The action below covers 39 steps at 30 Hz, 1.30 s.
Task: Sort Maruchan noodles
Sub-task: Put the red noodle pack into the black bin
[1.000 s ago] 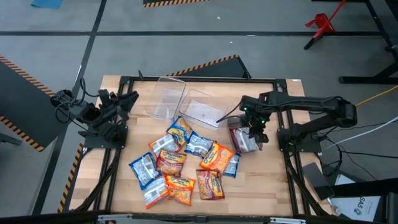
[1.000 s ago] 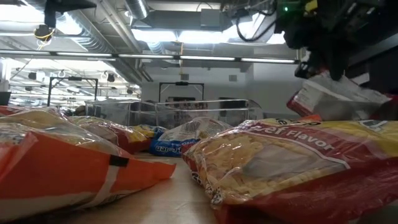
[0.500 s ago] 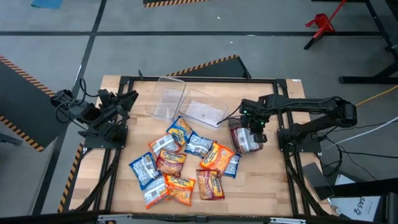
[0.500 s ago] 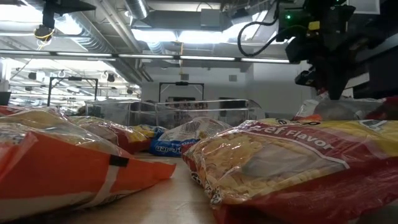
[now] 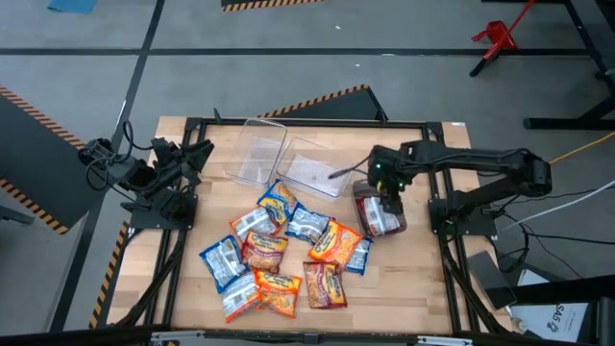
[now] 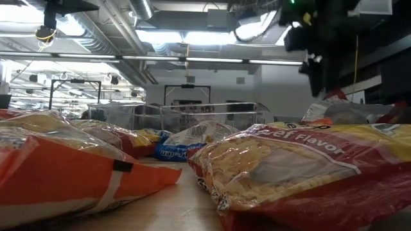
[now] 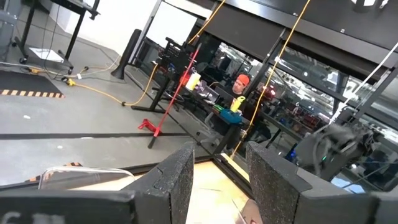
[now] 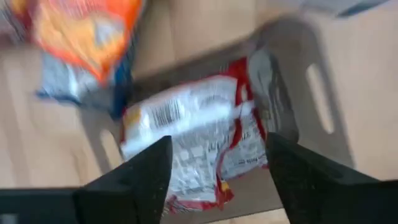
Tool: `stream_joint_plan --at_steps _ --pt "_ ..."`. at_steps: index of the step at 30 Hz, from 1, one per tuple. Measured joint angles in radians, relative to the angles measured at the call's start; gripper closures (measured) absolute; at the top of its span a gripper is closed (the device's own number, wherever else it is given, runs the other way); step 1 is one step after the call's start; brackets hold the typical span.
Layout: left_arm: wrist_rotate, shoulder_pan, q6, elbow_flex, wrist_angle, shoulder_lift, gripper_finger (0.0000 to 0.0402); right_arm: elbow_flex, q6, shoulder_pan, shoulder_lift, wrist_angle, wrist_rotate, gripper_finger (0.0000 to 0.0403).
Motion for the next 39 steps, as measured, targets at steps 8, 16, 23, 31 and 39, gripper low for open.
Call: stream_joint_plan --at_steps 8,16,23,31,39 --pt "0.011 0.0 0.0 0.0 0.0 0.0 0.0261 0.194 0.403 0.078 -0.001 0.065 -0.062 0.0146" --pt "0.109 0.0 0.0 0.0 0.0 0.0 0.0261 0.147 0.973 0.441 0.033 0.267 0.09 0.0146" --pt "0.143 0.0 0.0 0.0 -0.002 0.0 0.026 0.146 1.403 0.701 0.161 0.441 0.303 0.0145" --pt "0.166 0.0 0.002 0.0 -0.003 0.0 0.026 0.145 1.604 0.824 0.383 0.633 0.29 0.0145" --pt "0.168 0.0 0.001 0.0 -0.004 0.0 0.026 0.145 1.624 0.834 0.515 0.694 0.245 0.0145"
